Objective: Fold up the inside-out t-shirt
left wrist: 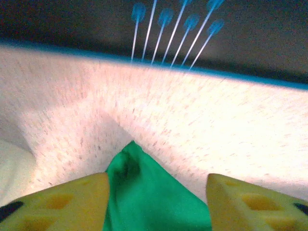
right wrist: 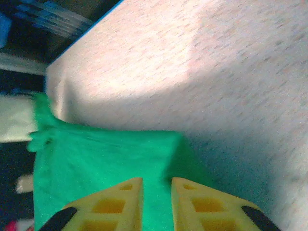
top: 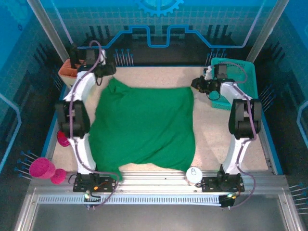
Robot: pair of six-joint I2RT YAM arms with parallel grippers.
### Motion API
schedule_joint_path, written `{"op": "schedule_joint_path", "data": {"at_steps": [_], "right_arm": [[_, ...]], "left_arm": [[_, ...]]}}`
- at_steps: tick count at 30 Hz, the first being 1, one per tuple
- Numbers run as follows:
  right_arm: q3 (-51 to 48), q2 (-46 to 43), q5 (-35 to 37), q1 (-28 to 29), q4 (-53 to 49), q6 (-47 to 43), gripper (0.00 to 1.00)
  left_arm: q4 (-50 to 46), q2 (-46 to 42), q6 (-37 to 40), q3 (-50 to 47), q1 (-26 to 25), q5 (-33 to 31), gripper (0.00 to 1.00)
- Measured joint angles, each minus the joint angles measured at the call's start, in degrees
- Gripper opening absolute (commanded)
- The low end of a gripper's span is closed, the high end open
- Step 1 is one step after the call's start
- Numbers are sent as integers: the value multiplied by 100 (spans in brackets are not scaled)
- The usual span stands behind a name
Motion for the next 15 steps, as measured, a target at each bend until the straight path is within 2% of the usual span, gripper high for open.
{"op": "schedule_joint_path", "data": {"at_steps": [3, 6, 11, 15], "right_arm": [[63, 70, 468, 63, 46, -44, 42], [-61, -260, 883, 192, 22, -201, 43], [-1270, -1580, 1141, 713, -70, -433, 43], [-2264, -2347, 1445, 1401, -256, -420, 43]], "left_arm": [[-177, 192, -190, -13, -103, -140, 61], [116, -461, -431, -542, -306, -247, 60], [664, -2258, -1029, -1956, -752, -367, 58], [1137, -2605, -1464, -2704, -951, -527, 58]]}}
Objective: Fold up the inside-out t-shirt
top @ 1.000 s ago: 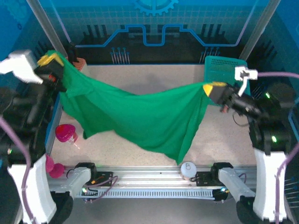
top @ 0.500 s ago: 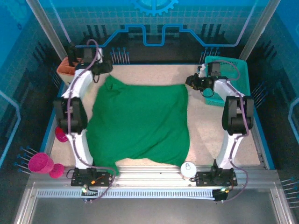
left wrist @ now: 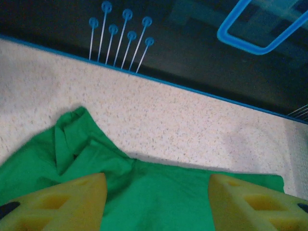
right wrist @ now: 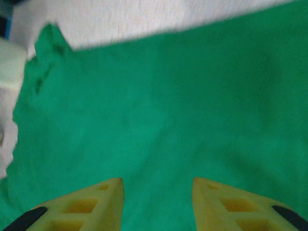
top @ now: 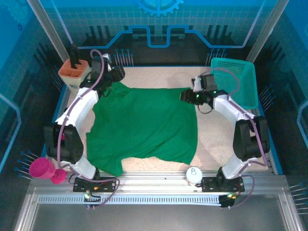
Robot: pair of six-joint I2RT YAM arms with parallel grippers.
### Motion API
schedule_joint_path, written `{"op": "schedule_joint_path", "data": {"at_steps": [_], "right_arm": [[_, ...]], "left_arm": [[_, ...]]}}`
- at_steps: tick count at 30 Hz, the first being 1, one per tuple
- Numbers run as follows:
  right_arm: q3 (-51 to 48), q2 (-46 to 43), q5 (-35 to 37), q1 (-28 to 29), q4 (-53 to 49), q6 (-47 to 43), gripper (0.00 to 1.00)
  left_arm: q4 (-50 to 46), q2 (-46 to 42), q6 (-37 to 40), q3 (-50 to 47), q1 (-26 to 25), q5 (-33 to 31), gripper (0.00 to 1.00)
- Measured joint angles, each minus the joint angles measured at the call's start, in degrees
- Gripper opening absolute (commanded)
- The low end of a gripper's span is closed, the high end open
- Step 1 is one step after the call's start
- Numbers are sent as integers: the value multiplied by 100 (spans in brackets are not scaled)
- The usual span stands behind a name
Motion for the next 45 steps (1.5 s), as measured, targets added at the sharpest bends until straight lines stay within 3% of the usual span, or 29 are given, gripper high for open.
{"op": "schedule_joint_path", "data": {"at_steps": [3, 6, 13, 17, 20, 26, 30, 33, 41, 45], "right_arm": [[-640, -155, 120, 284, -63, 44, 40], [-1158, 24, 219, 197, -46, 144, 38], [-1447, 332, 393, 138, 31, 103, 41], [-1150, 197, 656, 387, -748, 57, 48], [-1016, -275, 984, 957, -1587, 118, 50], [-1670, -732, 444, 1843, -2420, 295, 40], [-2181, -496, 527, 1954, -2798, 638, 9], [-1967, -369, 782, 1954, -3053, 940, 0], [-1434, 149, 2752, 1943, -4013, 1333, 0], [-1650, -42, 2986, 1471, -4052, 1156, 23]], "left_arm": [[140, 407, -251, -538, -42, -138, 58], [120, 1110, -306, -662, -39, -221, 58], [227, 1908, -391, -695, -39, -284, 61], [61, 2055, -393, -518, -4, -385, 61], [-66, 2149, -437, -352, 83, -407, 61], [-273, 2295, -671, -232, 356, -358, 61], [-402, 2317, -750, -146, 385, -323, 62], [-492, 2321, -914, -122, 385, -249, 63], [-664, 2004, -1311, -63, 385, 260, 65], [-909, 2035, -1307, 645, 387, 468, 65]]}}
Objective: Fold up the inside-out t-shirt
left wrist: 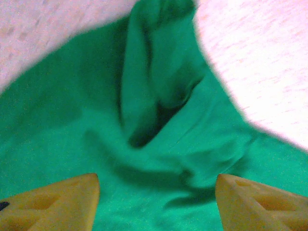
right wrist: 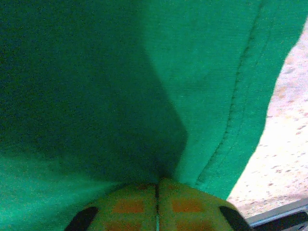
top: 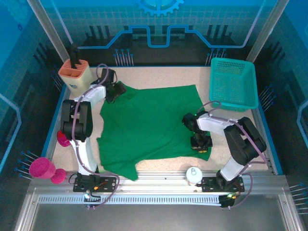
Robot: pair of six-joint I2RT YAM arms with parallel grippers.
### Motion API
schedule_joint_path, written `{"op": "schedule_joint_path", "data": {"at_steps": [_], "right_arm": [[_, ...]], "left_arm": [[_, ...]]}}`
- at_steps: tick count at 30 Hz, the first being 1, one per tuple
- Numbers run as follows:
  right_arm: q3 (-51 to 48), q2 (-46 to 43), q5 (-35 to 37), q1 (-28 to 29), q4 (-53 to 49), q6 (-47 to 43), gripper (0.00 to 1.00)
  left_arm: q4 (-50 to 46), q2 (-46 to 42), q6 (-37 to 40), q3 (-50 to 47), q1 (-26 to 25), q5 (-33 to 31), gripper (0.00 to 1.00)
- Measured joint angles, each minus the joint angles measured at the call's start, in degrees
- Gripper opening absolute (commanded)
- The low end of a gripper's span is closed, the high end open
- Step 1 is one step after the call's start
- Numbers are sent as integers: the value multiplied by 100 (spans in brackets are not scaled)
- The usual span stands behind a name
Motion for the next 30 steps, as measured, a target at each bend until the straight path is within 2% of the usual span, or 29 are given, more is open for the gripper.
{"op": "schedule_joint_path", "data": {"at_steps": [4, 6, 11, 17, 24, 30], "right_arm": [[66, -697, -66, -243, 4, -269, 29], [269, -1233, -216, -387, 48, -411, 29], [988, -2065, -555, -824, 212, -767, 31], [1665, -2096, -680, -1123, 127, -1239, 32], [1875, -2037, -782, -1394, 7, -1558, 32], [2026, -2013, -861, -1482, -20, -1703, 32]], "left_arm": [[-24, 133, -2, 693, -2, 173, 61], [-2, 269, 15, 868, -2, 295, 52], [-11, 767, 101, 1064, -59, 444, 50], [-173, 990, 107, 1069, -170, 396, 53], [-192, 1180, 457, 1318, -243, 424, 54], [-323, 1355, 776, 1694, -267, 96, 54]]}}
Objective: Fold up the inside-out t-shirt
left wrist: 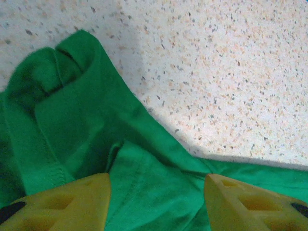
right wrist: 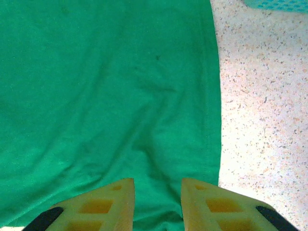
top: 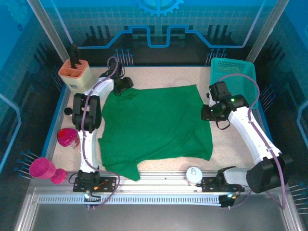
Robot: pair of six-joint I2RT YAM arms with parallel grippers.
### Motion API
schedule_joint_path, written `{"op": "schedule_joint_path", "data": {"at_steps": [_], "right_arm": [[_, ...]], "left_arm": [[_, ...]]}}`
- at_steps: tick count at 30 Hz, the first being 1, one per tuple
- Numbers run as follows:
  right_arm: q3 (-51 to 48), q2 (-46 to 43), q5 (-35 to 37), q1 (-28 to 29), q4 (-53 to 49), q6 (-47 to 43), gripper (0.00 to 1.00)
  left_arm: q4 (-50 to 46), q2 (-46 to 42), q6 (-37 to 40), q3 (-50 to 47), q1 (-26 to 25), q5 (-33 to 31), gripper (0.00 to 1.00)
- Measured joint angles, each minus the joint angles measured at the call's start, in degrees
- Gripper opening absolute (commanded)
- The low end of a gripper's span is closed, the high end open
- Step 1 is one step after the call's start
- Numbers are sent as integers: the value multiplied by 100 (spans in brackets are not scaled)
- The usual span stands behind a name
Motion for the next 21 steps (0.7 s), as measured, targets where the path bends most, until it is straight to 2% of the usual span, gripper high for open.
{"op": "schedule_joint_path", "data": {"at_steps": [7, 12, 13, 14, 21], "right_arm": [[4, 0, -127, -68, 0, -87, 32], [4, 0, -262, -68, 26, -98, 30], [2, 0, -302, -68, 42, -98, 30], [-2, 0, -326, -68, 57, -96, 30], [-223, 31, -424, -68, 197, -81, 29]], "left_arm": [[-13, 219, 236, 190, 0, -173, 54], [-24, 494, 431, 214, 0, -175, 40], [-20, 518, 455, 212, 0, -177, 34], [-20, 535, 485, 212, 0, -190, 25], [382, 531, 656, 175, 0, -267, 23]]}}
